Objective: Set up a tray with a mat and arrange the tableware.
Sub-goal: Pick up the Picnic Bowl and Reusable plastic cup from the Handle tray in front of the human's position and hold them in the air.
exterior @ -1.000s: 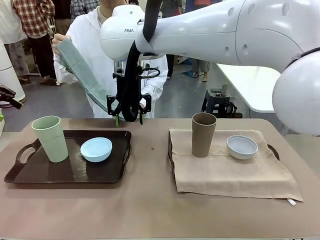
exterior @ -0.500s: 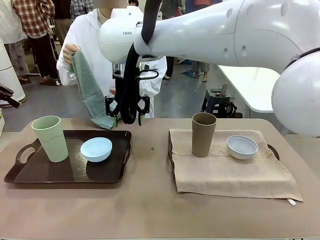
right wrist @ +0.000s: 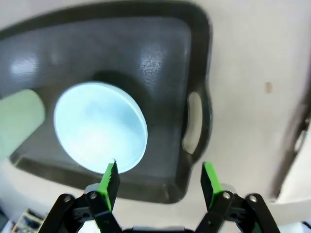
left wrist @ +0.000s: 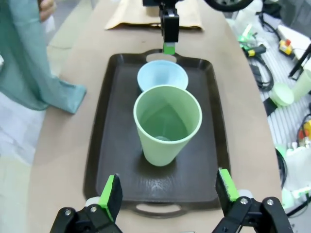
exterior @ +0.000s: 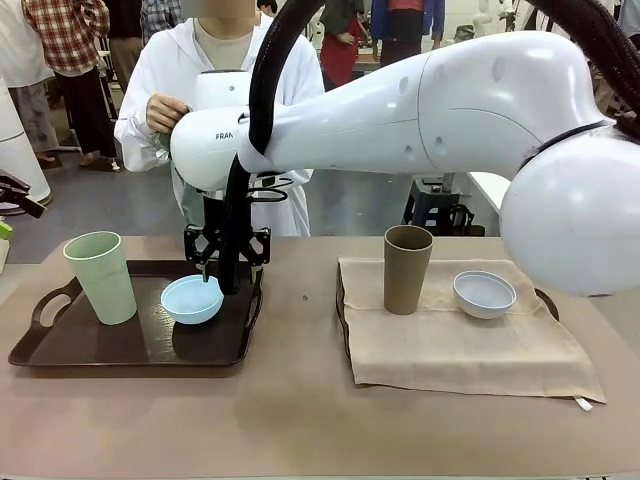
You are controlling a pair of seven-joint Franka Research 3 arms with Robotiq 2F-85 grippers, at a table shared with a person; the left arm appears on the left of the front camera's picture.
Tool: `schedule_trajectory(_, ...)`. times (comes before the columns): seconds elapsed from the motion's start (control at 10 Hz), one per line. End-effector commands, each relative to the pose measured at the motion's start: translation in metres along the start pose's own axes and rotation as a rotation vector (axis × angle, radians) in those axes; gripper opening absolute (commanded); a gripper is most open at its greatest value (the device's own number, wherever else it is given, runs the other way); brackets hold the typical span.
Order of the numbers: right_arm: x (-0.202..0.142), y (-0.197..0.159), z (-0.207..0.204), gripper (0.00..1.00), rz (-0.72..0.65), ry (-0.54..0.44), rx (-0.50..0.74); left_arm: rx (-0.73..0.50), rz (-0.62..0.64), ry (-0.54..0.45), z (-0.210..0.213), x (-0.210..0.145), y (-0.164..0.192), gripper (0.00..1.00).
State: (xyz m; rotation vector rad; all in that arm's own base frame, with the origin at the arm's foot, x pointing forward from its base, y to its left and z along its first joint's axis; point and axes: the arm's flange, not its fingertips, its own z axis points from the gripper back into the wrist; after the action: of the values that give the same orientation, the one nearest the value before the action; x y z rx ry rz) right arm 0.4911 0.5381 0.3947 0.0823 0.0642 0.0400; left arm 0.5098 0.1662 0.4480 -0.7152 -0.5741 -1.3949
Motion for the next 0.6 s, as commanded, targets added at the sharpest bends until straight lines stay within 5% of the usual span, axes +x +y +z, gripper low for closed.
schedule_trajectory(0.0, 0.0, 0.007, -0.01, 0.86, -0.05, -0.079, -0.033, 0.022, 0.023, -0.047, -0.011, -0.004, 0.009, 1.0)
schedule_trajectory(0.5, 0.013, 0.019, -0.037, 0.86, -0.046, -0.103, -0.02, 0.015, 0.161, -0.088, -0.046, -0.027, 0.022, 1.0)
